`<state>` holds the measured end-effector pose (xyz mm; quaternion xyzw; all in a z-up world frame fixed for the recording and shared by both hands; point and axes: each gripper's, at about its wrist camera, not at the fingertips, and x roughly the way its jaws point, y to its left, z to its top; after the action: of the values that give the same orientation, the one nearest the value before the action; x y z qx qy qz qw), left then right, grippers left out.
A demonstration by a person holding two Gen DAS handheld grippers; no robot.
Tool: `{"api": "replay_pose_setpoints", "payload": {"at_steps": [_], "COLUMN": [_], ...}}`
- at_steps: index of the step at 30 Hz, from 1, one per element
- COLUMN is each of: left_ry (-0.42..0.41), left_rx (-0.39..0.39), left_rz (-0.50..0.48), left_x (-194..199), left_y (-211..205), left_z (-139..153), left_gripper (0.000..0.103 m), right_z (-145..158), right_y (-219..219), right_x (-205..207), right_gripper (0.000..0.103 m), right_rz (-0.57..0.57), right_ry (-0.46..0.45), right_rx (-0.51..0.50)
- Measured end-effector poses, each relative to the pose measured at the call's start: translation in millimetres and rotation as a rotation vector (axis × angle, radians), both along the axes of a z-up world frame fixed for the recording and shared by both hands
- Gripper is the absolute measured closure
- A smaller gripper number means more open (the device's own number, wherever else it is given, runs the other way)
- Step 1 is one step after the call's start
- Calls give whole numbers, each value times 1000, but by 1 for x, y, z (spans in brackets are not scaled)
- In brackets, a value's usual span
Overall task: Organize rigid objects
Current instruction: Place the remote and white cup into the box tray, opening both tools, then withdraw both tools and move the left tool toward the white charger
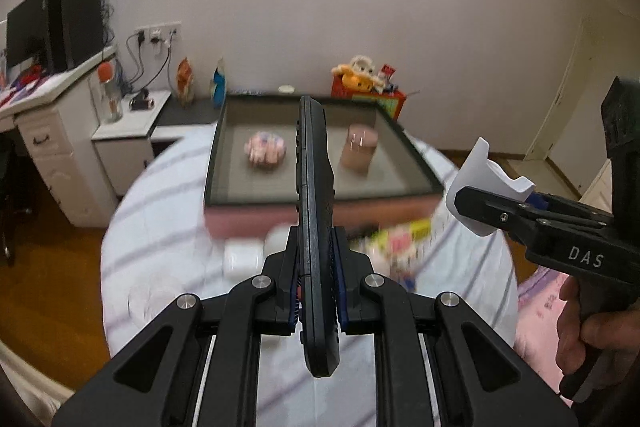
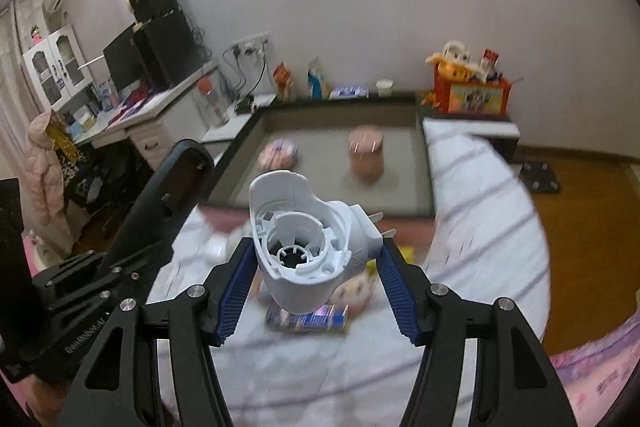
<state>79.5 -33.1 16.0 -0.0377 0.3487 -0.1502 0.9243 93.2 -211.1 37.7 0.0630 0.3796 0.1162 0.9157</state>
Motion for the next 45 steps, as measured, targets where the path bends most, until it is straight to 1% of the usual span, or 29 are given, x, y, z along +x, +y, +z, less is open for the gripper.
{"api": "replay_pose_setpoints", "payload": {"at_steps": [3,6,10,13,19,23,26,27,28,29,31,33,34,36,40,43,45], "left_ry": [-18,-1,39,78,156,185,190,192,191,188,175,153,143,134,108,85,75], "left_rx": [2,-16,-10,-1,24,37,64,71,78,88,96,97,91,82,113,111,96], "left_rz": [10,14,17,15,8,15,25,27,31,40,61,85,88,90,109,113,104], "left_x": [34,71,114,135,161,171,171,173,172,171,168,163,160,153,132,111,95], "left_y": [-3,-5,-12,-18,-26,-28,-31,-30,-30,-30,-27,-22,-20,-16,-11,-4,1], "left_z": [13,16,5,-7,-42,-55,-59,-60,-60,-59,-55,-50,-46,-39,-25,-13,-4], "left_gripper": [90,90,90,90,90,89,89,86,78,70,22,7,4,0,0,0,0], "right_z": [7,6,-10,-31,-59,-70,-76,-77,-77,-76,-72,-68,-67,-61,-49,-38,-31], "right_y": [-2,-3,-4,-1,2,5,5,5,6,6,7,6,5,3,-1,-6,-9], "right_x": [28,58,98,123,147,152,155,155,154,152,149,147,145,141,126,107,95], "right_gripper": [41,41,41,41,40,40,39,38,34,24,22,21,21,21,18,17,17], "right_rz": [-9,-18,-22,-24,-22,-21,-28,-26,-25,-28,-27,-37,-39,-46,-54,-75,-83], "right_ry": [-7,5,55,100,163,184,192,195,195,190,172,168,168,164,148,123,107], "right_rx": [-23,-42,-67,-91,-121,-148,-166,-171,-175,-183,-197,-202,-196,-186,-172,-149,-127]}}
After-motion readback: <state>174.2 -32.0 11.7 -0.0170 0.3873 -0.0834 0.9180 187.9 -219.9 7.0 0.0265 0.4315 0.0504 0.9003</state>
